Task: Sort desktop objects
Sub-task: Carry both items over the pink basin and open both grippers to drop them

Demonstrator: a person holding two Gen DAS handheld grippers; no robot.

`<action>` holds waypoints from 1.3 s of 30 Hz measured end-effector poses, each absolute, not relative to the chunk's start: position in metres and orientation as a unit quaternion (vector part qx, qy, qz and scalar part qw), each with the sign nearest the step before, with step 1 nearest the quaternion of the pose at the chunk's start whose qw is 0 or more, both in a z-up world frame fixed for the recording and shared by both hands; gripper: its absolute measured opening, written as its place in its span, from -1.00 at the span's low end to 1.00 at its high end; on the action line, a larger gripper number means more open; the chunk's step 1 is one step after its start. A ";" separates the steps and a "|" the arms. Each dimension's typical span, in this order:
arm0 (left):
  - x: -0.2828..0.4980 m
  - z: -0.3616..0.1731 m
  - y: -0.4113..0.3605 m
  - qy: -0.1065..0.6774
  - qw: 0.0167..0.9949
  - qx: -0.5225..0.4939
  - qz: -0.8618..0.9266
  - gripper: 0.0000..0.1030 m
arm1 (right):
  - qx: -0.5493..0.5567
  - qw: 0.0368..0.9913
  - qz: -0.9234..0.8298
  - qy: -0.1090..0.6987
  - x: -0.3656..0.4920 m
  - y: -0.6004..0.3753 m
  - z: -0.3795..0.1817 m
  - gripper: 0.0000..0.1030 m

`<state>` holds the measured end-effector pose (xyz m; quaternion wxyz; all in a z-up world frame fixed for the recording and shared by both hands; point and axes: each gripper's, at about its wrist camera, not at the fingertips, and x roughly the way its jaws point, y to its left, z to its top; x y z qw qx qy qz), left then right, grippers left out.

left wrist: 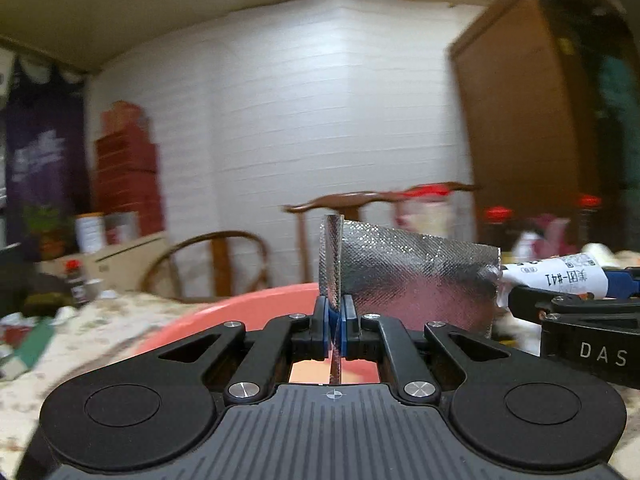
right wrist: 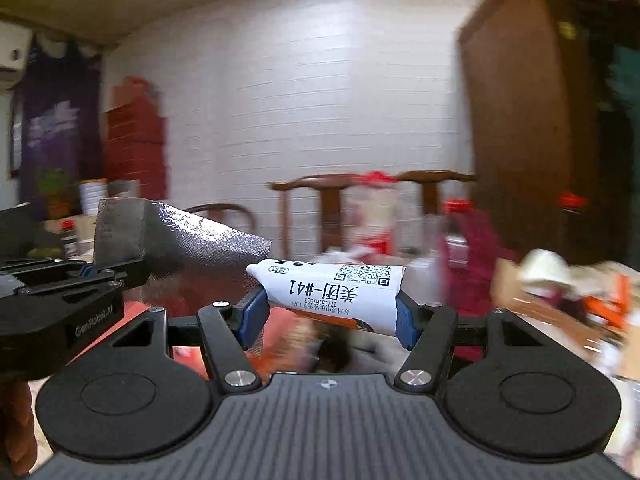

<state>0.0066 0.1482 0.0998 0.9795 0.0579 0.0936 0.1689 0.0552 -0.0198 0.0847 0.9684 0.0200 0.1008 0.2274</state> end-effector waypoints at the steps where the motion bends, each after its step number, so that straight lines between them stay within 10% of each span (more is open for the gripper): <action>1: 0.007 0.101 0.159 0.096 0.977 0.058 0.182 -0.92 | 0.017 0.964 0.242 0.104 0.060 -0.006 0.086 0.32; 13: 0.014 0.077 0.254 0.157 0.956 0.011 0.246 -0.91 | -0.023 0.937 0.313 0.157 0.084 0.112 0.070 0.32; 19: 0.023 0.068 0.267 0.191 0.950 0.003 0.248 -0.23 | -0.047 0.928 0.306 0.206 0.097 0.136 0.058 0.36; 21: 0.022 0.065 0.270 0.194 0.948 0.001 0.251 0.61 | -0.051 0.927 0.299 0.219 0.097 0.139 0.056 0.60; 24: 0.011 0.064 0.270 0.173 0.948 0.002 0.268 0.94 | -0.054 0.935 0.284 0.205 0.088 0.136 0.055 0.83; 39: -0.022 0.082 0.216 0.119 0.968 -0.009 0.222 1.00 | -0.015 0.961 0.244 0.133 0.056 0.072 0.069 0.88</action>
